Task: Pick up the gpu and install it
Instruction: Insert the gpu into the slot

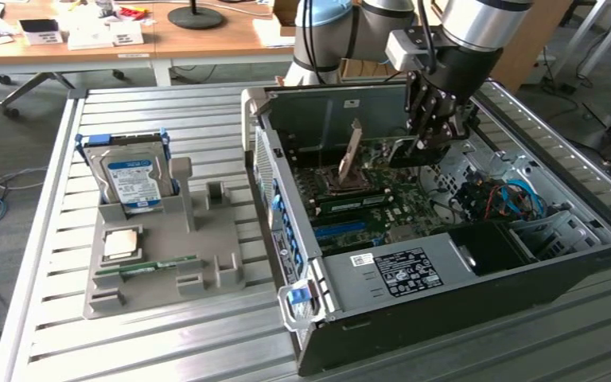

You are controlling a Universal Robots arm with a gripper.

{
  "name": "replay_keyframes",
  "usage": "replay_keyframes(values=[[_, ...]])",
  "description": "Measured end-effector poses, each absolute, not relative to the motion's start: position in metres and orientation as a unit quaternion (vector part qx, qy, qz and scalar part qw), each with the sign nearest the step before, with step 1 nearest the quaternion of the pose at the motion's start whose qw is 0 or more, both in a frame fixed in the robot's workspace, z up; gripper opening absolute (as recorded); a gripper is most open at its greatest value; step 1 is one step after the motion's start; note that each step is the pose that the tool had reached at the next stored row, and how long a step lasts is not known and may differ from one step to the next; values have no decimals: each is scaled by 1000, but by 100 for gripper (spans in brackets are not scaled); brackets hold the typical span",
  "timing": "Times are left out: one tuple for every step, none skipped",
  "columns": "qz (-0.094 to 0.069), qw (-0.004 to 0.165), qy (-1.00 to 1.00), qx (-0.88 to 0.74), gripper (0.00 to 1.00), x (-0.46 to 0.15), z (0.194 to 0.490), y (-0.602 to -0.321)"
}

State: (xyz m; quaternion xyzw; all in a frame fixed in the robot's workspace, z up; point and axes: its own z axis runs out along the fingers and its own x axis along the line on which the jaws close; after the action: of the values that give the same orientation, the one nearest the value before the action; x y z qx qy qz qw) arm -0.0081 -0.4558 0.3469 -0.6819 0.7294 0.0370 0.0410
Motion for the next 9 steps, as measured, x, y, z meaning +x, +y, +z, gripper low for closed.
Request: replay_keyframes(values=[[37,41,729,-682,27,-8,347,-456],[37,41,729,-682,27,-8,347,-456],[37,41,729,-682,27,-8,347,-456],[37,41,729,-682,27,-8,347,-456],[37,41,729,-682,27,-8,347,-456],[37,41,729,-682,27,-8,347,-456],[37,41,729,-682,27,-8,347,-456],[37,41,729,-682,27,-8,347,-456],[37,41,729,-682,27,-8,346,-456]])
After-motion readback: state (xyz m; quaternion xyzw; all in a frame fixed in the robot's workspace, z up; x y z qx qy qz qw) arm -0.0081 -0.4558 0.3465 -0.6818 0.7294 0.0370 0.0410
